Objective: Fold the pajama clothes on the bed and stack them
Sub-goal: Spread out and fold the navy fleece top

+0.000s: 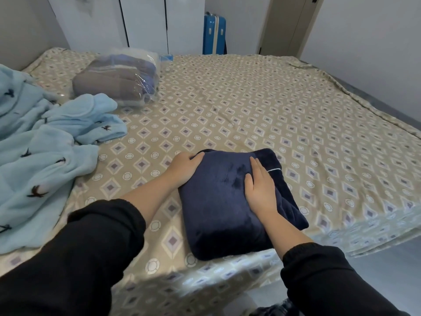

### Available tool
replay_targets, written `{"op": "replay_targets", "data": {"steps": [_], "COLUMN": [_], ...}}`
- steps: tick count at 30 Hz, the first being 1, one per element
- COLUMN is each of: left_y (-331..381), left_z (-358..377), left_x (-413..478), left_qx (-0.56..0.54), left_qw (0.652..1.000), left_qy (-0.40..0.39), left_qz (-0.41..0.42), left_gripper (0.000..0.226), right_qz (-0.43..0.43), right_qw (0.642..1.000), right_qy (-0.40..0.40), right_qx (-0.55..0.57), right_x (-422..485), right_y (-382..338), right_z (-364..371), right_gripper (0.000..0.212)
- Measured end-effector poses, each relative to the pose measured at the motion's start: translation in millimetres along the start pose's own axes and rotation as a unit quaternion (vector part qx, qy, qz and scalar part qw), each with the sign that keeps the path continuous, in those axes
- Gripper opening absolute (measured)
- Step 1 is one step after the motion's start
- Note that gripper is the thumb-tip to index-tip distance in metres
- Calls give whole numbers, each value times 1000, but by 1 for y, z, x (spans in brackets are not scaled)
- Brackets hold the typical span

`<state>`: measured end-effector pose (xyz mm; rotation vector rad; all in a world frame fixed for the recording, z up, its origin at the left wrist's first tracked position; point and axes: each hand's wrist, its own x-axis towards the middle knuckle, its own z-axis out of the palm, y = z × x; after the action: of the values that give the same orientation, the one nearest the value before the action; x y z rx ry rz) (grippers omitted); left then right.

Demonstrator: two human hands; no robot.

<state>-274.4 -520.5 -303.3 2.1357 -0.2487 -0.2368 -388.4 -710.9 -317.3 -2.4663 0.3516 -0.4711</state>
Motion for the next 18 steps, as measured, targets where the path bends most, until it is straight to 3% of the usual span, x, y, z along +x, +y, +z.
{"op": "replay_targets", "data": {"steps": [3, 10, 14, 16, 18], "left_y": [-10, -21, 18, 42, 47], "left_z": [-2, 11, -1, 11, 33], "left_x": [14, 13, -11, -34, -58], "left_qx": [37, 187, 237, 269, 333], "left_qw": [999, 975, 948, 932, 917], "left_qy": [-10, 116, 190, 157, 68], "left_qz": [-7, -16, 90, 183, 210], "left_gripper": [49, 42, 31, 43, 50], "right_qz": [2, 3, 12, 10, 9], "right_qw": [1000, 999, 999, 999, 998], "right_qy": [14, 48, 37, 27, 12], "right_qx": [20, -1, -24, -43, -63], "right_x": [0, 1, 1, 2, 3], "right_y": [3, 2, -1, -3, -6], "right_z": [3, 13, 12, 8, 2], "right_gripper": [51, 51, 52, 53, 54]}}
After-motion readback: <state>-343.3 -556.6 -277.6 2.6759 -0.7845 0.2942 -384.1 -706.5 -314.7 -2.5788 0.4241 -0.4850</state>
